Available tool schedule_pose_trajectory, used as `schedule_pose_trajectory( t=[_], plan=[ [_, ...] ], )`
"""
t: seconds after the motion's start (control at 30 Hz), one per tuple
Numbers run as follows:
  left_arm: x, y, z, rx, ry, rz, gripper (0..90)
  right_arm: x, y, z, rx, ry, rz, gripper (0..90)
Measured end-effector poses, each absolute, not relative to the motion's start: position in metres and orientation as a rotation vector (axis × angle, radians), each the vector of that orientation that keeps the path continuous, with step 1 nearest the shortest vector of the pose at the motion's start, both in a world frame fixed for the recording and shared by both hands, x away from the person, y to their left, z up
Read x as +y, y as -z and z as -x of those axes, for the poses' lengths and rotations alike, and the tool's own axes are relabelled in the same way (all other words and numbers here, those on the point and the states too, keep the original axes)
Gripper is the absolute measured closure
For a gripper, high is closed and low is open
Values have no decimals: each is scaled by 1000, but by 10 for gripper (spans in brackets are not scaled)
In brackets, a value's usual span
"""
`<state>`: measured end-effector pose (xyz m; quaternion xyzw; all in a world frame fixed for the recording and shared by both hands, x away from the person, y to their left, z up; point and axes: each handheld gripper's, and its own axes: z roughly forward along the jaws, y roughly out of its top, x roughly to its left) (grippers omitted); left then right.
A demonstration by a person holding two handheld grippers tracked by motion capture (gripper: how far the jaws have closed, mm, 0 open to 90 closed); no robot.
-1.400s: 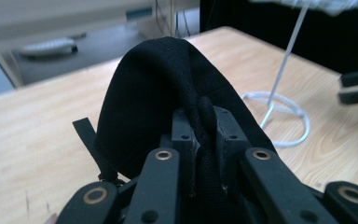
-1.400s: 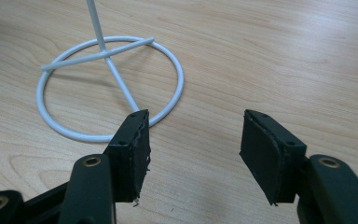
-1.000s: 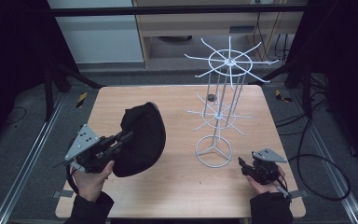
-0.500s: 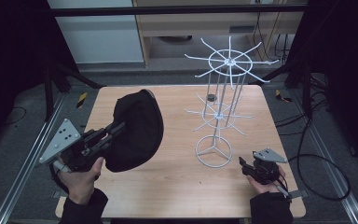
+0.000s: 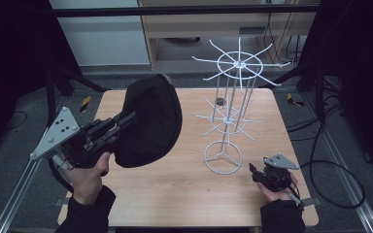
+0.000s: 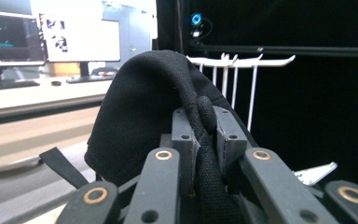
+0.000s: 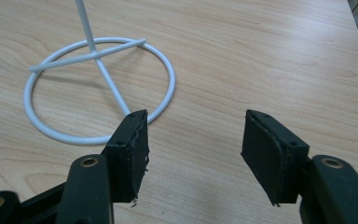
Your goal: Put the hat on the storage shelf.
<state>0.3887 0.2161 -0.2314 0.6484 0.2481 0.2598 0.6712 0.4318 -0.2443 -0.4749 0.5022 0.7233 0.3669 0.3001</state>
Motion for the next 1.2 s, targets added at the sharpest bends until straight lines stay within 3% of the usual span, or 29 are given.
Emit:
schedule_pose_trajectory(
  t=[0.67,1.2],
  plan=[
    [186,183,-383,438,-582,-1416,804,-244,475,-432,1920,-972,-1333,408],
    [155,176,-395,408,-538,-1440,804,-245,476,-433,1925,-970,-1335,407]
  ],
)
